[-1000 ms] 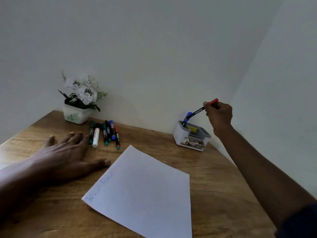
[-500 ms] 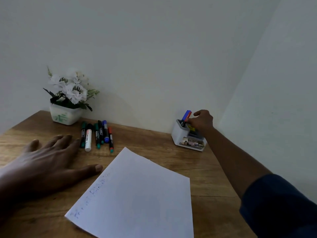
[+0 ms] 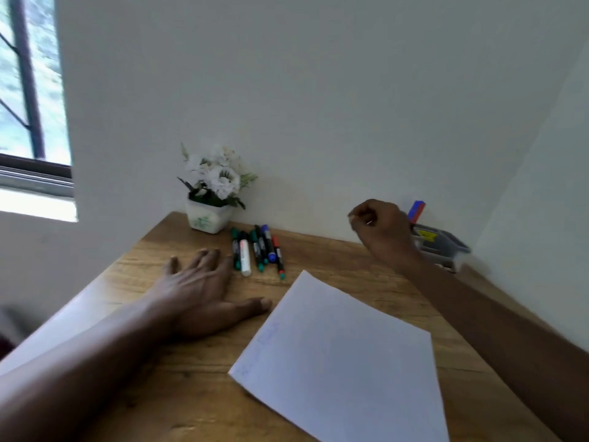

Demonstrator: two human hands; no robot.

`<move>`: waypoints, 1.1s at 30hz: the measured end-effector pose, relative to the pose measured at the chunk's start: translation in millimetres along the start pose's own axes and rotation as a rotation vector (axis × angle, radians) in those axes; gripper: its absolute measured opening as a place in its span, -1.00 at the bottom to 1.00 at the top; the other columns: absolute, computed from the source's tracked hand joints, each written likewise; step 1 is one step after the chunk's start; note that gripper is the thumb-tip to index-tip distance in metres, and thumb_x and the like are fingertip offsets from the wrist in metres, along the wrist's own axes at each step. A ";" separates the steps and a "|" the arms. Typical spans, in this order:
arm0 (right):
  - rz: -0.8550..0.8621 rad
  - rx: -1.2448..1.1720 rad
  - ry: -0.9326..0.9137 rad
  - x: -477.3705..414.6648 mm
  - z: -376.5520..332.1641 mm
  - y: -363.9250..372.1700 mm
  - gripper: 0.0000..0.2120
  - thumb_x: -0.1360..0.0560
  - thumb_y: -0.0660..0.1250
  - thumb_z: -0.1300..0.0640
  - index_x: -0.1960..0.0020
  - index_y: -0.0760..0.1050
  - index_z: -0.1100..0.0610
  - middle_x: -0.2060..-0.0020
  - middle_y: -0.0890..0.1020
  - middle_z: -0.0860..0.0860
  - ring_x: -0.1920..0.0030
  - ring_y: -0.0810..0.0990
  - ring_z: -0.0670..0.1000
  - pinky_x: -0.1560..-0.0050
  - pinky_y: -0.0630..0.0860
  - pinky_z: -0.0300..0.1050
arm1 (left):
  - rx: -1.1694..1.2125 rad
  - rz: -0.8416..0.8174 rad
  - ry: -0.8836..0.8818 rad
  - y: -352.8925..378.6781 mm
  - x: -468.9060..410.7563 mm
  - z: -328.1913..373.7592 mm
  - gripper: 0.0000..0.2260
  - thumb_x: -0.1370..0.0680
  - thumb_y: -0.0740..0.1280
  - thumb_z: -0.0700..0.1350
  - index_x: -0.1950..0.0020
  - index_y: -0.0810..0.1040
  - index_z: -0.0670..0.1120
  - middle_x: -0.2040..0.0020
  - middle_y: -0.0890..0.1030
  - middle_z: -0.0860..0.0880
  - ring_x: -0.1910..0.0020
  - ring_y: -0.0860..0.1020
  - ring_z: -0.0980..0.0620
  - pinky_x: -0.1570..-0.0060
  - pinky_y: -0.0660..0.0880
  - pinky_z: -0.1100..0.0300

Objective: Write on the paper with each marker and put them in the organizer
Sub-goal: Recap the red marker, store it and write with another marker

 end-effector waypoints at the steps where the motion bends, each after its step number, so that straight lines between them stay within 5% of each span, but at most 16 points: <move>1: -0.132 -0.049 0.050 2.1 -11.4 18.4 -0.95 -0.45 0.43 0.15 0.13 0.68 0.06 0.28 0.71 -0.05 0.29 0.68 -0.07 0.22 0.59 -0.17 | -0.018 -0.008 0.000 -3.8 1.8 0.4 0.21 -0.18 -0.17 0.72 -0.70 -0.18 0.07 -0.71 -0.13 -0.03 -0.69 -0.13 0.00 -0.63 -0.13 -0.24; 7: -0.818 0.075 0.272 6.6 -64.2 96.3 -0.71 -0.45 0.48 0.20 -0.16 0.57 0.16 0.13 0.67 0.09 0.23 0.65 0.04 0.18 0.61 -0.08 | -0.018 0.024 0.003 -2.3 0.6 0.0 0.19 -0.21 -0.15 0.67 -0.70 -0.18 0.04 -0.71 -0.17 -0.05 -0.69 -0.17 -0.03 -0.62 -0.18 -0.23; 10: -0.950 0.086 0.361 4.3 -79.5 107.8 -0.64 -0.45 0.46 0.30 -0.22 0.49 0.19 0.06 0.63 0.18 0.23 0.58 0.05 0.18 0.58 -0.09 | -0.027 0.021 0.005 -0.8 -3.2 -3.7 0.19 -0.20 -0.15 0.67 -0.71 -0.17 0.04 -0.71 -0.16 -0.07 -0.69 -0.17 -0.06 -0.62 -0.18 -0.25; 18: -0.814 0.149 0.432 -2.6 -78.7 117.7 -0.71 -0.35 0.52 0.34 -0.04 0.55 0.31 0.20 0.62 0.20 0.33 0.60 0.10 0.36 0.53 -0.12 | -0.011 0.051 0.024 0.6 -7.2 -5.8 0.10 -0.37 -0.02 0.67 -0.71 -0.15 0.02 -0.71 -0.15 -0.08 -0.69 -0.14 -0.09 -0.61 -0.17 -0.27; 22: -0.602 0.053 0.313 -10.1 -83.8 78.2 -0.54 -0.47 0.39 0.25 -0.34 0.41 0.16 0.00 0.64 0.22 0.22 0.63 0.12 0.22 0.61 -0.01 | 0.074 0.107 0.034 -1.5 -7.5 -8.4 0.13 -0.35 0.03 0.68 -0.71 -0.12 0.00 -0.72 -0.06 -0.08 -0.69 -0.04 -0.09 -0.62 -0.10 -0.28; 27: -0.516 -0.017 0.050 37.3 -93.2 23.9 -0.63 -0.58 0.28 0.26 -0.36 0.44 0.04 0.08 0.62 0.06 0.21 0.70 0.08 0.27 0.66 -0.09 | 0.348 0.465 0.061 -13.8 -4.8 -17.4 0.03 -0.36 0.01 0.67 -0.69 -0.02 0.13 -0.65 0.24 -0.10 -0.56 0.31 -0.15 -0.47 0.32 -0.21; 30: -0.501 0.006 -0.110 78.4 -91.8 7.7 -0.67 -0.59 0.24 0.26 -0.30 0.50 0.02 0.09 0.58 0.00 0.14 0.65 0.07 0.11 0.63 0.07 | 0.364 0.695 0.252 -25.6 3.8 -8.4 -0.20 -0.51 0.21 0.46 -0.65 0.14 0.12 -0.55 0.39 -0.03 -0.47 0.41 -0.04 -0.33 0.41 -0.05; 33: -0.480 -0.004 -0.292 110.4 -87.2 8.9 -0.81 -0.59 0.24 0.22 -0.10 0.57 0.03 0.21 0.57 -0.09 0.23 0.54 -0.08 0.24 0.47 0.00 | 0.300 0.728 0.467 -26.7 12.5 6.0 -0.42 -0.59 0.35 0.25 -0.58 0.34 0.13 -0.39 0.54 0.05 -0.28 0.54 0.12 -0.25 0.53 0.05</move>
Point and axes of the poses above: each hand's wrist, its own x-axis away from the middle knuckle, its own y-axis out of the palm, z = x × y, the point moved 4 cm from there along -x, towards the middle knuckle
